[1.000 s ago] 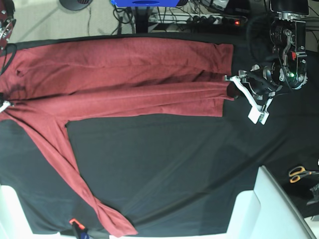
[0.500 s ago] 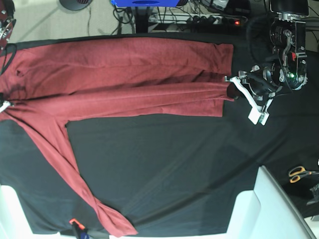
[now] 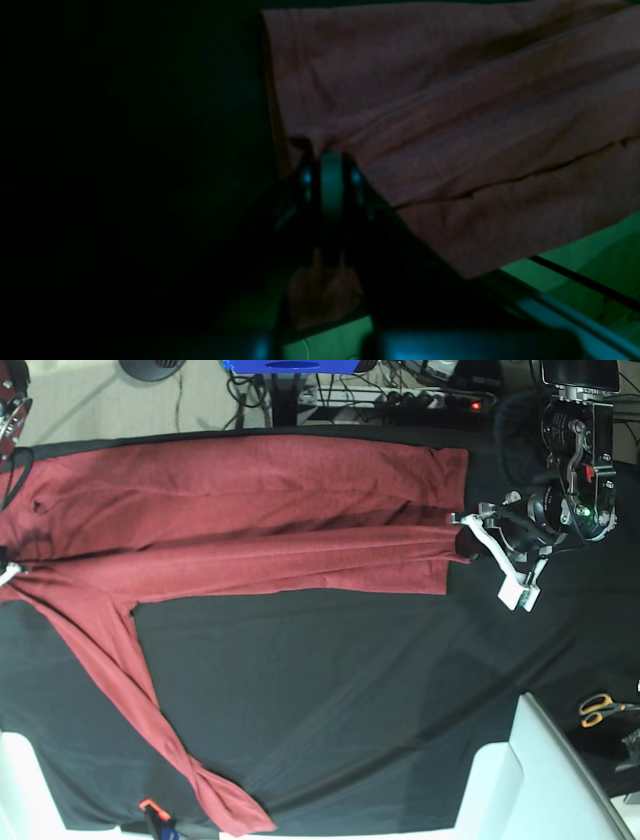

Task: Fold the T-shirt properly
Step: 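Hold the folded edge in place with the left gripper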

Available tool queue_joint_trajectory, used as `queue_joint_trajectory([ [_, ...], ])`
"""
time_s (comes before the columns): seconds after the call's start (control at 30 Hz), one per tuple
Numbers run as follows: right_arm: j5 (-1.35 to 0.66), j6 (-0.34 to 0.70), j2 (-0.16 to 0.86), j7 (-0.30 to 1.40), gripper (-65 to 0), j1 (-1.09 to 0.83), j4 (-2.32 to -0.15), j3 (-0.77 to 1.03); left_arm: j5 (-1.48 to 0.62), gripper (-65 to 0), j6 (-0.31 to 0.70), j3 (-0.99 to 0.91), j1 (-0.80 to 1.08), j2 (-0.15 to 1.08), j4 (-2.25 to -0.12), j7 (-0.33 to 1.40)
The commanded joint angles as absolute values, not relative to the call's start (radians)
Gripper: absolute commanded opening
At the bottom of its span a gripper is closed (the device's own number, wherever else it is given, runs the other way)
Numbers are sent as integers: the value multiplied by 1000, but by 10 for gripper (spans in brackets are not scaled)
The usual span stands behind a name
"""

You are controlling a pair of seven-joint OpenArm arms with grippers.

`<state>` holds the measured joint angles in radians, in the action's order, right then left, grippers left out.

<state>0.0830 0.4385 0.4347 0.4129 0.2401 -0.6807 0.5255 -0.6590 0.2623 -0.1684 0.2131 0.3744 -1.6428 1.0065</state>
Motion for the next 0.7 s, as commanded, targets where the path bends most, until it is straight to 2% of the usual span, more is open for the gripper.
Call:
queue_joint_trajectory([
  [0.0,82,430,466,404,-650,260,-699,527,-659,-650,260,-177,202,392,-1655,993],
  [0.37,82,430,466,427,-650,260,-699,527,-653,-650,260,-177,202,394,-1655,993],
  [0.67,82,430,466,427,-650,263,-699,527,-535,-650,260,-166,208,371,-1655,993],
])
